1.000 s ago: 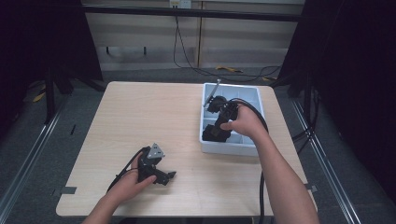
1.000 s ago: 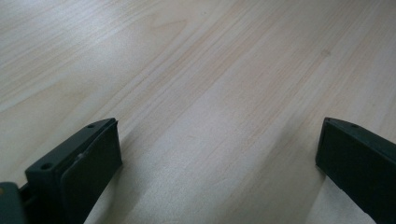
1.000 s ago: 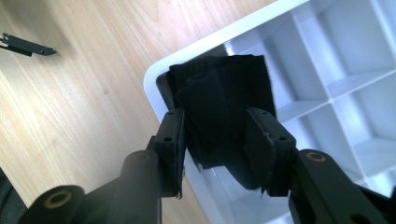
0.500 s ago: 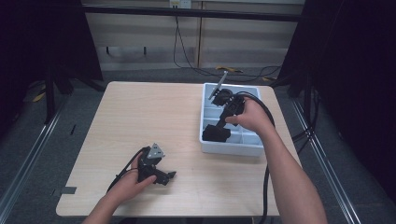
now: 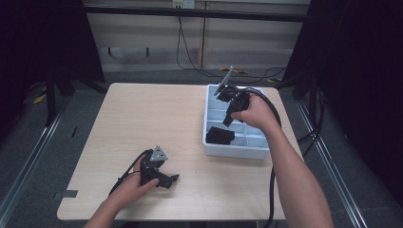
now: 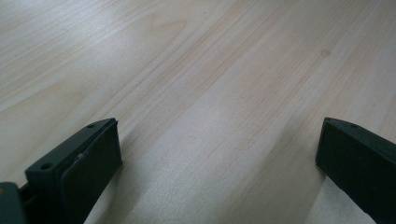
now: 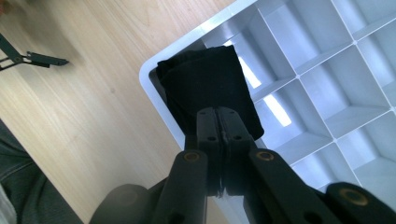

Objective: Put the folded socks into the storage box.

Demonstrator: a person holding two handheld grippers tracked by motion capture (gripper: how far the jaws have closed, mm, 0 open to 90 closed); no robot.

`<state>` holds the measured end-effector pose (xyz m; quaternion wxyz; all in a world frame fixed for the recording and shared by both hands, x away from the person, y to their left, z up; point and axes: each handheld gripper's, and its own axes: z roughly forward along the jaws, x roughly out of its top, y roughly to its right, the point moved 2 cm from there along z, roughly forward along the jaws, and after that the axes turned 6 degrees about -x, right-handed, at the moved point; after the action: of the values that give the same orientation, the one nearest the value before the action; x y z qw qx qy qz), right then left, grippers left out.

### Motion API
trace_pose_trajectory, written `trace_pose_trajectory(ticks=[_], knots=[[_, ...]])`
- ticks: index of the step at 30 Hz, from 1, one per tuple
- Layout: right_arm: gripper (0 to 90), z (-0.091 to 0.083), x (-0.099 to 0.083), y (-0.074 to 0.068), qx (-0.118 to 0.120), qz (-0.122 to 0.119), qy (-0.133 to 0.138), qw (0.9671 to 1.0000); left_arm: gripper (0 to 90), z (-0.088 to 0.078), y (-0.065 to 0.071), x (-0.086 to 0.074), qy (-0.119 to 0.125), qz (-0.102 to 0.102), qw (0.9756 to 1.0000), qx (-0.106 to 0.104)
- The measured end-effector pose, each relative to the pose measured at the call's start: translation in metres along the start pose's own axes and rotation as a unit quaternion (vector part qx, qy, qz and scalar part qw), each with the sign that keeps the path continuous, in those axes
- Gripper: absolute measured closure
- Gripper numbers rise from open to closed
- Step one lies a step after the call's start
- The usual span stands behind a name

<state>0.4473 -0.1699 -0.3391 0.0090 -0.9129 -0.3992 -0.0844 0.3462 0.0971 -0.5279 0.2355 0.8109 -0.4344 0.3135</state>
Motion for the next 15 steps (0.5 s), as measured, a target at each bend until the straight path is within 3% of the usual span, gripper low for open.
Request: trace_pose_trajectory(ticks=[7, 9, 15], knots=[[90.0, 0.000, 0.003, 0.003, 0.008, 0.019, -0.004, 0.9998, 0.0, 0.000, 0.000, 0.000, 0.002, 0.000, 1.0000, 0.000], [90.0, 0.002, 0.005, 0.003, 0.020, 0.032, -0.008, 0.9993, 0.0, 0.000, 0.000, 0.000, 0.002, 0.000, 1.0000, 0.000], [90.0, 0.012, 0.009, 0.004, 0.019, 0.029, -0.012, 0.9993, 0.0, 0.000, 0.000, 0.000, 0.002, 0.001, 1.0000, 0.000]])
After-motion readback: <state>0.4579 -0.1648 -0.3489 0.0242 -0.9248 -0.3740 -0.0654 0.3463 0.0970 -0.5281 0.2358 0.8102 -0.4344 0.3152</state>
